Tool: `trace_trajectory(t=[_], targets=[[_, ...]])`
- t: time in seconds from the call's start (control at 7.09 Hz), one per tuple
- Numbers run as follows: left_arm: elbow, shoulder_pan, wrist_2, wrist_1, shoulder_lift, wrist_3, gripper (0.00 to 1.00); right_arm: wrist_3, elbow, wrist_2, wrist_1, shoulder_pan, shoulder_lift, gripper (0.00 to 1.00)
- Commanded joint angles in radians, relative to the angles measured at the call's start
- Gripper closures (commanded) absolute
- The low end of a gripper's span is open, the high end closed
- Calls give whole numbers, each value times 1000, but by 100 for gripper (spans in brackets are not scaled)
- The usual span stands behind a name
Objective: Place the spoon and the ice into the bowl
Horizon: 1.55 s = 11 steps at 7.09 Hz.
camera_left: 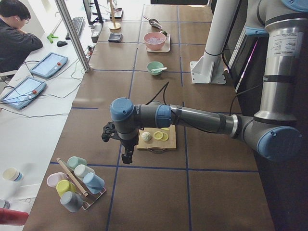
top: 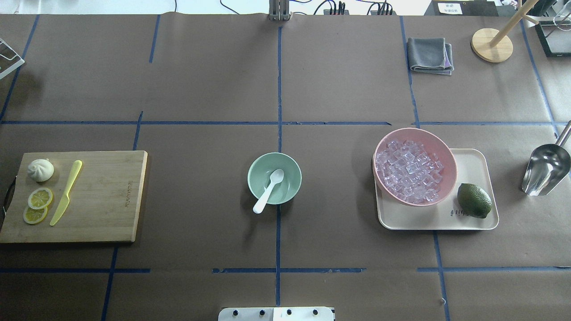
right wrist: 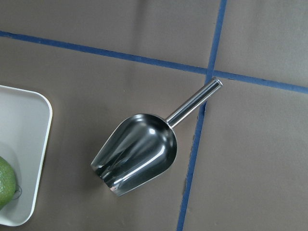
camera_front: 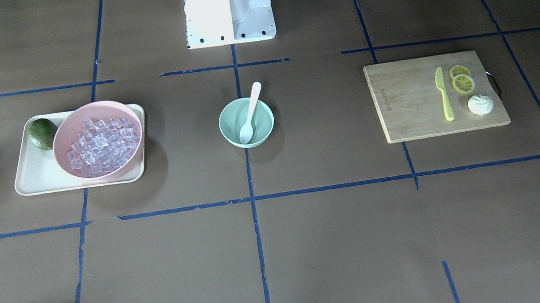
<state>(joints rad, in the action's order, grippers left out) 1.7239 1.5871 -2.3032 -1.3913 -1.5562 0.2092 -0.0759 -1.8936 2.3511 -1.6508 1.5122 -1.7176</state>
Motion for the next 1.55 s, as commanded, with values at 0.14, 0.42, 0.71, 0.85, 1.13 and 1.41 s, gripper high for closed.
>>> trace_trajectory(t=[0.14, 0.42, 0.71, 0.85, 1.13, 1.41], targets=[[5, 10, 1, -32, 44, 4, 0, 236, -82, 2, 16, -141, 81, 0], [11, 10, 1, -37, 44, 9, 0, 310, -142, -9, 17, -263, 159, 0], [10, 10, 1, -72, 44, 15, 0, 417, -182, -86, 17, -367, 249, 2], [5, 10, -1, -92, 50, 15, 0, 541, -205, -173, 17, -464, 280, 1], [12, 10, -1, -92, 54, 15, 0, 764, -226, -306, 61, -666, 291, 1], [16, 10, -1, -94, 57, 16, 0, 811, -173, -364, 117, -795, 292, 1]])
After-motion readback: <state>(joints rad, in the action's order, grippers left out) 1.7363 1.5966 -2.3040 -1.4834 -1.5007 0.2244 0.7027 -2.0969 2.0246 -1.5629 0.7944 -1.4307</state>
